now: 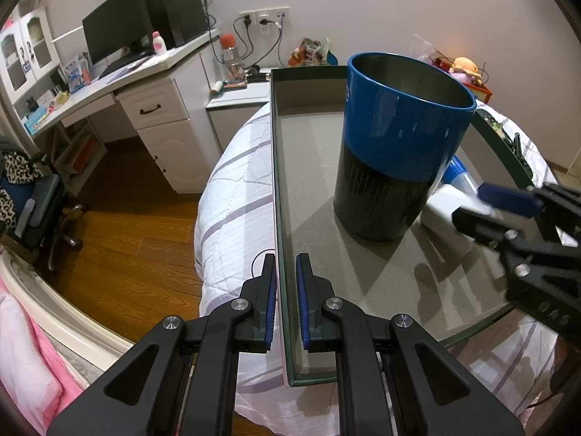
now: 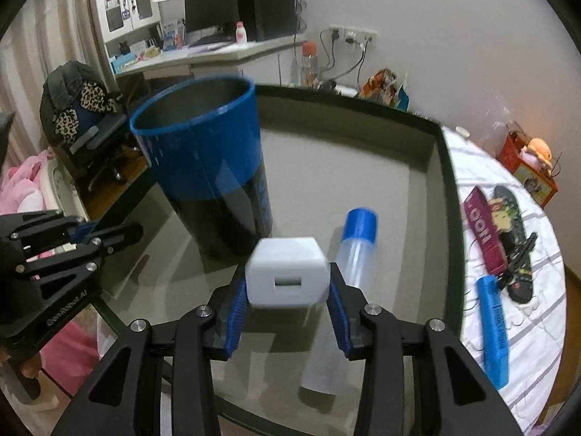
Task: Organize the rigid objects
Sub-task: 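Carry the white charger with the right gripper and release it in the tray, then move the right gripper back toward the remote and highlighter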
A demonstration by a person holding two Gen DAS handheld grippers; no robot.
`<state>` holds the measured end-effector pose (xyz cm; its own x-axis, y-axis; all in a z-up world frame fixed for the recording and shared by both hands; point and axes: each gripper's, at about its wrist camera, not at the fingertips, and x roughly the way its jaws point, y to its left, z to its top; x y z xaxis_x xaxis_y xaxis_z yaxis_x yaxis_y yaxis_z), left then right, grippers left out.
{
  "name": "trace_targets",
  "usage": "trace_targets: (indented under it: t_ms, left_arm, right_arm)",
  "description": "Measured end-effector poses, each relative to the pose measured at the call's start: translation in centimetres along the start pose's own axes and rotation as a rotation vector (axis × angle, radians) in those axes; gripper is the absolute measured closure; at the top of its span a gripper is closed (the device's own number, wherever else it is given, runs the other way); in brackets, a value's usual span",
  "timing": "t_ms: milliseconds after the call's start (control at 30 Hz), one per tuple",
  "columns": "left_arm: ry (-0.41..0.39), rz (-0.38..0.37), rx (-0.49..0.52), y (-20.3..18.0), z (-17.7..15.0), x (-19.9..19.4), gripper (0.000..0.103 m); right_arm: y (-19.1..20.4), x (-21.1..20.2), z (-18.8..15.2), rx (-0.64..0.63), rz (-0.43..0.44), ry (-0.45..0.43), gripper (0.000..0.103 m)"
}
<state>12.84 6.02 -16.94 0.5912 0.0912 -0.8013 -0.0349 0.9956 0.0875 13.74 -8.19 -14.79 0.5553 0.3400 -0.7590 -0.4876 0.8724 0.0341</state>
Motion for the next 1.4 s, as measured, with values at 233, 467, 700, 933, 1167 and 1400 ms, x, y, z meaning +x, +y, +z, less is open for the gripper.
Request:
trace_targets:
  t_ms: [233,467,700,933,1167,1400]
  left_arm:
    - [0.001,0.003,0.001,0.0,0.0,0.1,0.094]
    - [0.001,0.007,0.002,0.0,-0.1,0.0,0.094]
    - [0.0,0.008,0.003,0.1,-0.2,0.0,0.094]
    - [0.003,0.016,0.001,0.3,-0.4,-0.1,0.094]
    - [0.005,0.021,0.001,0.2,-0.4,-0.2,0.094]
    - [0.006,0.024,0.002,0.1,-0.4,-0.3,0.094]
  right_arm:
    - [-0.9,-1.9,0.4,0.02,-0.054,-0.076,0.033]
    - [-2.1,-3.9,0.7,0.062,-0.137,-0.156,0.024]
    - [-4.1,-6.1,0.6,0.138,-0.22,-0.235,0.023]
    - [-7.1,-8.4,-0.5,0.268,-0.348,-0.299,0.015]
    - [-10.0,-9.7,-1.8,0.364,-0.425,-0.324,0.0]
    - [-12.7,-10.1,-3.4,0.425,-0.45,-0.312,0.0]
